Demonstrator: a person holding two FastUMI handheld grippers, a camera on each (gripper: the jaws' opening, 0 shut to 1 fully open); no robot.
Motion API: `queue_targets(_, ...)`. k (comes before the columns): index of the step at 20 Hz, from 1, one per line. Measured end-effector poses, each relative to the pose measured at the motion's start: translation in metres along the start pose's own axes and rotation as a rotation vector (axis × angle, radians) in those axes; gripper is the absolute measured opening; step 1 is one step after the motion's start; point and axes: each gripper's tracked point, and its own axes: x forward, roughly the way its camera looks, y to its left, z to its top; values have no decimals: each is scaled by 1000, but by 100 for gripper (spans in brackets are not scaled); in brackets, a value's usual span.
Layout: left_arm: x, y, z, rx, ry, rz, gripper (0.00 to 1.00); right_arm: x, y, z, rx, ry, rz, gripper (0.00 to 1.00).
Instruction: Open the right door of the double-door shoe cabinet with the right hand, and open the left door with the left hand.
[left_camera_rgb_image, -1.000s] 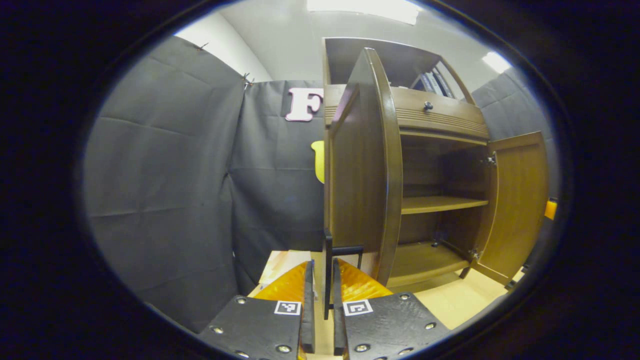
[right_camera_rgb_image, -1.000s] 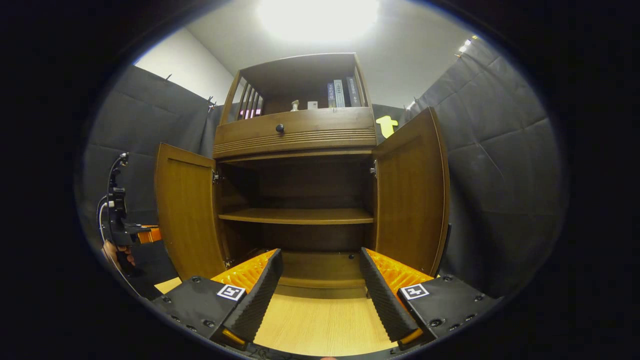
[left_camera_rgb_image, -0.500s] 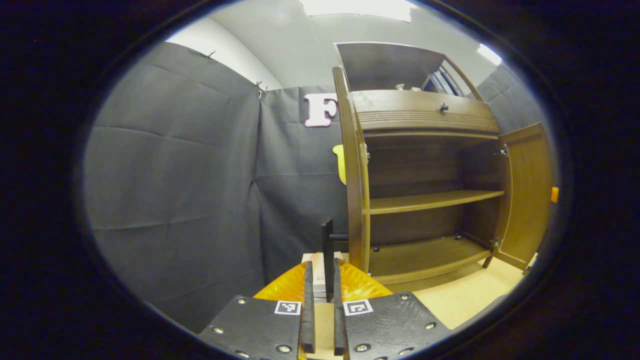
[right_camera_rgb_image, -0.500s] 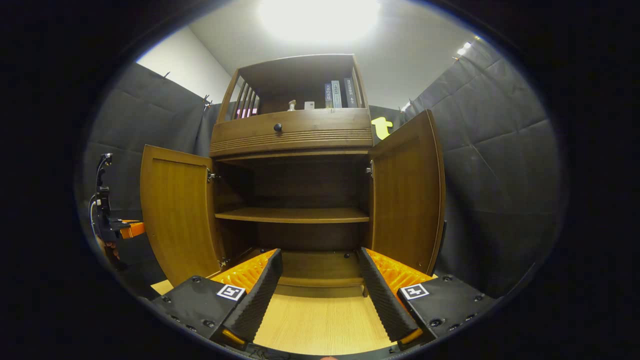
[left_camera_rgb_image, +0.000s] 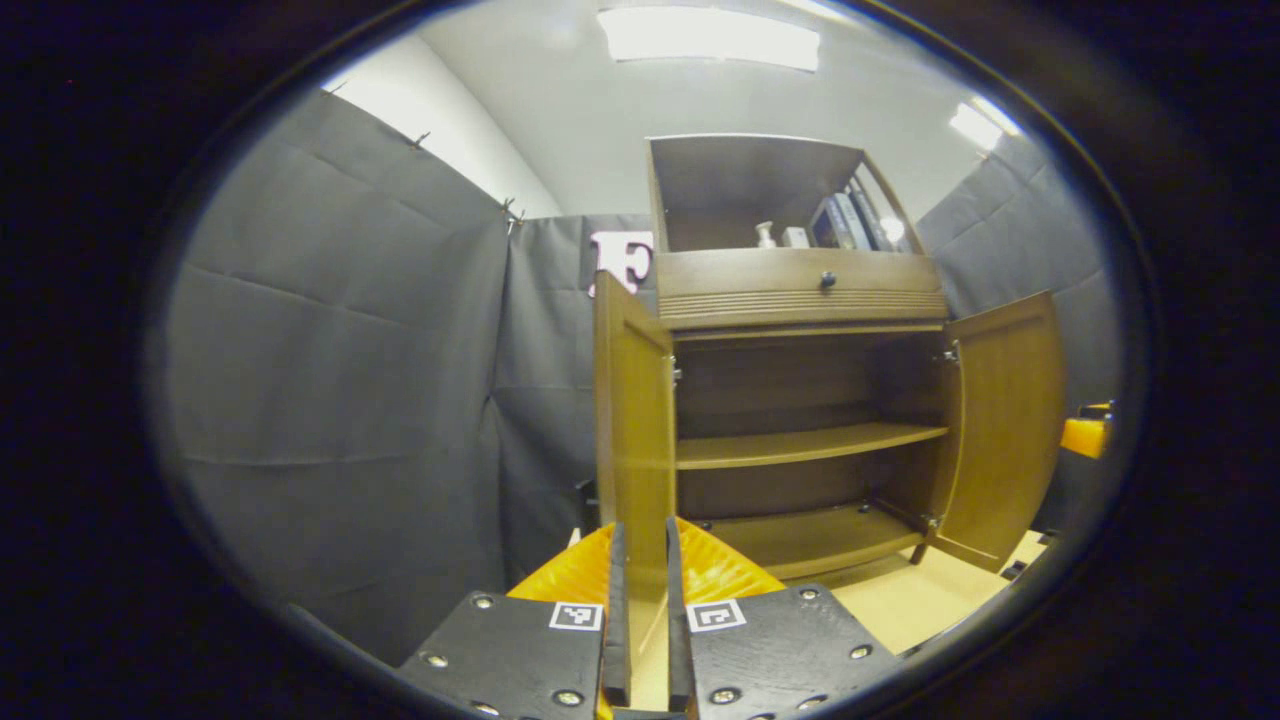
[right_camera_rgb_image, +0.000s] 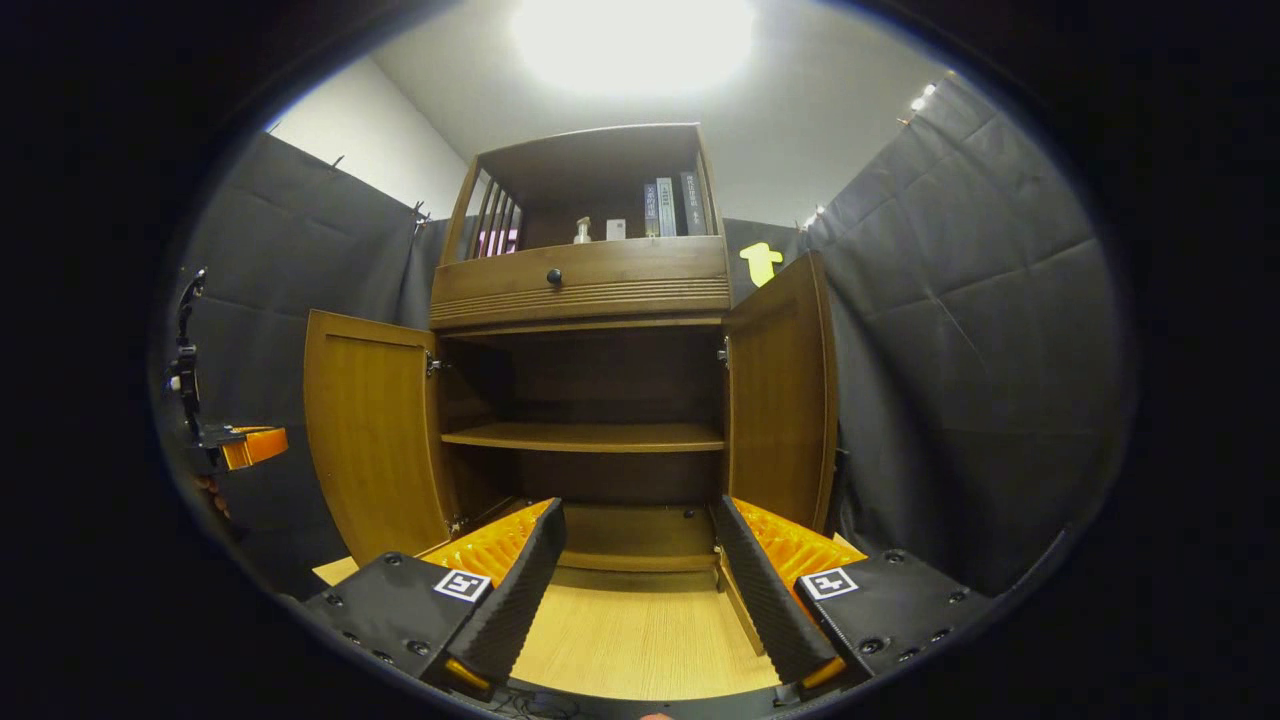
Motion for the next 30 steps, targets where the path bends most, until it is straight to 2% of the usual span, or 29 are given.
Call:
queue_targets(3,-21,-21,1,15,2,-11,19,-17,-8,-1,-9,-6,-11,96)
queue_targets(5,-32,-29,5,22,-3,-23,19,-27,-9,0,-10,-13,-11,92)
queue_targets(7,-39,-36,9,39,-17,-25,19,-34,-10,2,-20,-22,-11,97)
queue_targets(13,-59,-36,25,14,-47,-13,19,-50,-8,6,-13,-33,-1,97)
queue_targets(16,-61,-35,28,30,-53,-6,32,-53,-8,9,-7,-42,-1,97)
queue_targets(17,-62,-35,27,35,-51,-7,32,-53,-7,10,-5,-43,0,97)
queue_targets(21,-64,-35,28,62,-54,-4,100,-55,-4,9,0,-46,0,92)
queue_targets(22,-63,-37,26,63,-53,-5,100,-55,-3,9,-2,-45,1,96)
queue_targets(23,-64,-38,26,62,-53,-8,100,-54,-3,9,-4,-45,2,93)
queue_targets(25,-63,-38,26,56,-55,-5,100,-54,-3,10,-6,-46,2,97)
queue_targets(30,-63,-33,28,49,-63,13,100,-52,-4,10,-4,-50,-1,96)
